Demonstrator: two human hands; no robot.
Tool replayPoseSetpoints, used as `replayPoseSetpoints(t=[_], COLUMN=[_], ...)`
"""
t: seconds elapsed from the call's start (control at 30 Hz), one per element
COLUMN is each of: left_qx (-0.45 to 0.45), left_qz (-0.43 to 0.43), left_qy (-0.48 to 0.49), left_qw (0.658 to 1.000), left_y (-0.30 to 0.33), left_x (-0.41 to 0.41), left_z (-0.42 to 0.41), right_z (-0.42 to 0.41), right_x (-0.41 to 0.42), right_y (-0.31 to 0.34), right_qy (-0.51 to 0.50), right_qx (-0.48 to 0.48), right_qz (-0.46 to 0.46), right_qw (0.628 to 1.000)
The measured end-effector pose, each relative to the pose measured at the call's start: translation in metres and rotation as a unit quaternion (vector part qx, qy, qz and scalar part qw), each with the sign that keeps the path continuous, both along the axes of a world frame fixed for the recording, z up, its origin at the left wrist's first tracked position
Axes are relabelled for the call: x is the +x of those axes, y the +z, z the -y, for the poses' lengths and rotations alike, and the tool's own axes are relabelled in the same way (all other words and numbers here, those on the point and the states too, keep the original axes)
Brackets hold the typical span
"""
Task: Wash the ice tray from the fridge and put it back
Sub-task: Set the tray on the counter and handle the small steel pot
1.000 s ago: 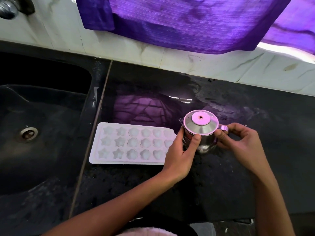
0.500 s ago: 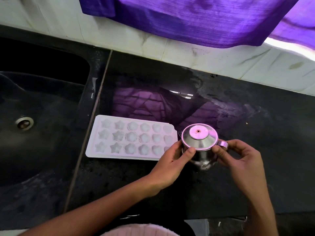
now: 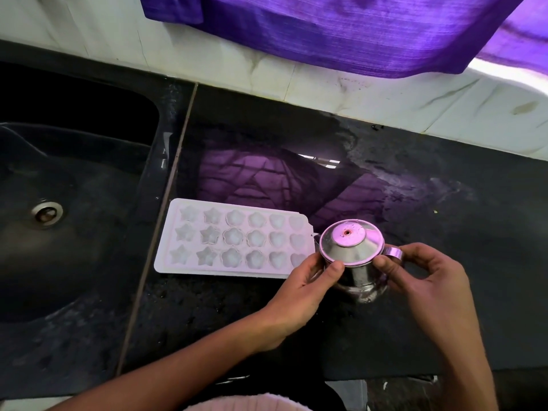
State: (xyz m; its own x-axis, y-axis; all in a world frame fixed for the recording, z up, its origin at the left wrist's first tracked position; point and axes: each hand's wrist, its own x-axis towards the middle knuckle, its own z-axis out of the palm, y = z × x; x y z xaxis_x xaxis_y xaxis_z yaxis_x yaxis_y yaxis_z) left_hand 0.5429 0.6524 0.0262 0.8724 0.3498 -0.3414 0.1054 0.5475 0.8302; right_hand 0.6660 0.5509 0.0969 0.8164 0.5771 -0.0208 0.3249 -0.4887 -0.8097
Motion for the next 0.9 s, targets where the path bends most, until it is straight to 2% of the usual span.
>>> replayPoseSetpoints(t=[0.53,0.9], left_qx=[0.031,0.057], left_qz=[0.002,0.019], left_qy=[-0.029,-0.010], left_qw=[0.999,0.998], left_y=[0.0009,-0.0011], left_x=[-0.0011,0.0009], left_z=[-0.0005,-0.0011], right_z=[0.0074,0.0087], right_x=[0.0009,0.0037], right_y=[0.0053,0.0071], right_qy=[0.004,0.010], right_qx=[-0.024,0.028], right_qz=[0.035,0.019], right_qw=[0.999,0.999])
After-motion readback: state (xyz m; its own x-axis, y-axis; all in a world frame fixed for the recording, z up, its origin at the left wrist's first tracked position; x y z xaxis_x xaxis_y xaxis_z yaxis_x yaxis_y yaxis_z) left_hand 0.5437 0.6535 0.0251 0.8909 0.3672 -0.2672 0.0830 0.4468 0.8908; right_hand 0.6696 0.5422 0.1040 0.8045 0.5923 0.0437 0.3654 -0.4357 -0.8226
